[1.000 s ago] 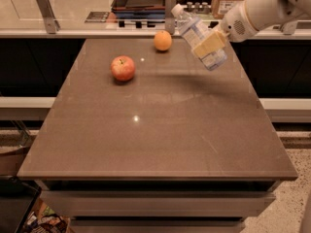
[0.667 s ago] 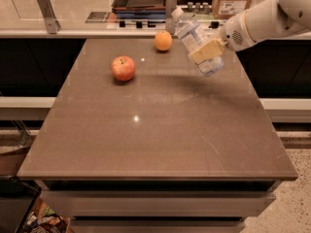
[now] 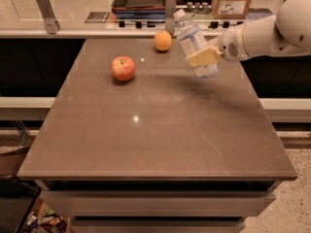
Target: Place blue plastic bottle upright
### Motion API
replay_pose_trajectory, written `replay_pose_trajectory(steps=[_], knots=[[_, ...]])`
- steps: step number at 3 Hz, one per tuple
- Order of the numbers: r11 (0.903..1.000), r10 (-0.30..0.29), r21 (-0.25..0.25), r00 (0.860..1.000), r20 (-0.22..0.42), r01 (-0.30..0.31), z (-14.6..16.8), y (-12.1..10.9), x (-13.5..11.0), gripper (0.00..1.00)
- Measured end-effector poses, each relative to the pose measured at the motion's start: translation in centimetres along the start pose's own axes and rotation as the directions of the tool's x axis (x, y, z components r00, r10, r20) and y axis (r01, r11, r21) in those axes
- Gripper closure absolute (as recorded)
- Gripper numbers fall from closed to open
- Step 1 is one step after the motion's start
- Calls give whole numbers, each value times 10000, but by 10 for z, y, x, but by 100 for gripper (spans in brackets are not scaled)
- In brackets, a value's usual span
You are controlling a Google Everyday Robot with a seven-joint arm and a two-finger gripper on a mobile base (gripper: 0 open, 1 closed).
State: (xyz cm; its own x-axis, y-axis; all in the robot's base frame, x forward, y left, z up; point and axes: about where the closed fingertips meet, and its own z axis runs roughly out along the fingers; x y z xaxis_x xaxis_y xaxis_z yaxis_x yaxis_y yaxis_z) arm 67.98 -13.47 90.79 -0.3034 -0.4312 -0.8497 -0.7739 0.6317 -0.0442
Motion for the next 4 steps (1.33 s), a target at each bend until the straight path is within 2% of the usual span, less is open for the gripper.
replay_pose_trajectory(steps=[2, 3, 4], knots=[[9996, 93, 265, 9895, 1444, -132, 2, -10, -13, 100], [9993, 250, 235, 9802, 1967, -302, 7, -15, -13, 100], [9978, 637, 46, 9740, 2175, -662, 19, -20, -3, 100]])
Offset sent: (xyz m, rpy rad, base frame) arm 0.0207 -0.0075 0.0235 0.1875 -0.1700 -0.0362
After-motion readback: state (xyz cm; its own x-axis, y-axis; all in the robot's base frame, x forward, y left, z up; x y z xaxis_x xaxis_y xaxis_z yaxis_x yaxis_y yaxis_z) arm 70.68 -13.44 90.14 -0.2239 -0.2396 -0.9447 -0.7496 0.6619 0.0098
